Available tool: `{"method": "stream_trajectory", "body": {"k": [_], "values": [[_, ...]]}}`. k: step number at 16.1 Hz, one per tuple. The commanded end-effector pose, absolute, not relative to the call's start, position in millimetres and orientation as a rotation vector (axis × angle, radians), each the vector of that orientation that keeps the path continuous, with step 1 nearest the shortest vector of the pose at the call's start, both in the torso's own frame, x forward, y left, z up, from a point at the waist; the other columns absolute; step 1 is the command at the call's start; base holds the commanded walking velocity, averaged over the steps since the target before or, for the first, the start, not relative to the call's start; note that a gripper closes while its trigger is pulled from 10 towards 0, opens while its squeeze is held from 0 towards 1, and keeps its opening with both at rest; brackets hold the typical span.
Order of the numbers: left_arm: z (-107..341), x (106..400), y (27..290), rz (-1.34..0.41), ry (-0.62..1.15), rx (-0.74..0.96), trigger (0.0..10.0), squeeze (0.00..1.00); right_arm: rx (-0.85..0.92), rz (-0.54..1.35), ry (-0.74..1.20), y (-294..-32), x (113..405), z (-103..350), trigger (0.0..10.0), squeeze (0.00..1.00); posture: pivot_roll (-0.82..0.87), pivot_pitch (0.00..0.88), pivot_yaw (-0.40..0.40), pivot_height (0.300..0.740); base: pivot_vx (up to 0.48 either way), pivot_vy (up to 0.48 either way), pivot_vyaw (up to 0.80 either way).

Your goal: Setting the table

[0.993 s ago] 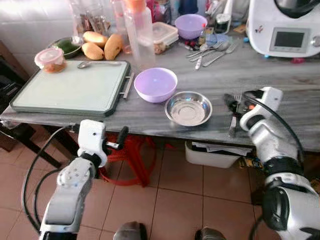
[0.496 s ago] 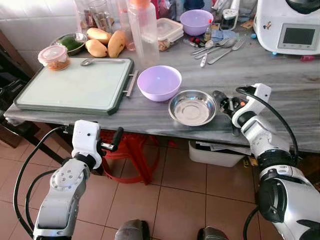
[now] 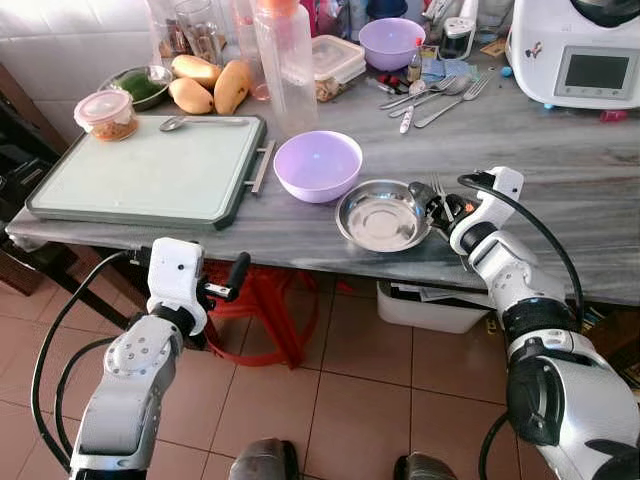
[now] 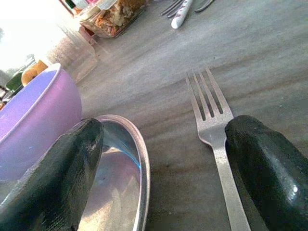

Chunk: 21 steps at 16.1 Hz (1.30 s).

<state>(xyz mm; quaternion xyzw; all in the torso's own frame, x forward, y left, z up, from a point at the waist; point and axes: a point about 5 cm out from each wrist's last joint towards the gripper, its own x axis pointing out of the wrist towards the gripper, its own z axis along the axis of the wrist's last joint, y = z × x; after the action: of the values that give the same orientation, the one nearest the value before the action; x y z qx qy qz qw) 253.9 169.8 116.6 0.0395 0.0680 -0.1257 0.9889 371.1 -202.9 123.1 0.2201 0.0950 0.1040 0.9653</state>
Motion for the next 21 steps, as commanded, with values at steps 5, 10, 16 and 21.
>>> {"method": "stream_trajectory", "body": {"k": [5, 10, 16, 21], "values": [[116.1, 256.4, 168.8, -0.245, 0.133, 0.069, 10.0, 0.0, 0.428, 0.16, 0.139, -210.6, 360.4, 131.8, 10.0, 0.0, 0.1, 0.088, 0.106, 0.74, 0.0, 0.0, 0.0], [113.9, 259.2, 164.3, -0.245, 0.129, 0.055, 10.0, 0.0, 0.435, 0.127, 0.122, -203.6, 338.9, 134.5, 10.0, 0.0, 0.08, 0.076, 0.099, 0.74, 0.0, 0.0, 0.0], [113.2, 261.5, 161.0, -0.244, 0.121, 0.046, 10.0, 0.0, 0.495, 0.145, 0.206, -170.0, 317.4, 119.8, 10.0, 0.0, 0.07, 0.073, 0.091, 0.74, 0.0, 0.0, 0.0], [112.8, 260.2, 162.9, -0.236, 0.118, 0.045, 10.0, 0.0, 0.494, 0.13, 0.214, -170.6, 314.3, 124.1, 10.0, 0.0, 0.07, 0.077, 0.087, 0.74, 0.0, 0.0, 0.0]]}}
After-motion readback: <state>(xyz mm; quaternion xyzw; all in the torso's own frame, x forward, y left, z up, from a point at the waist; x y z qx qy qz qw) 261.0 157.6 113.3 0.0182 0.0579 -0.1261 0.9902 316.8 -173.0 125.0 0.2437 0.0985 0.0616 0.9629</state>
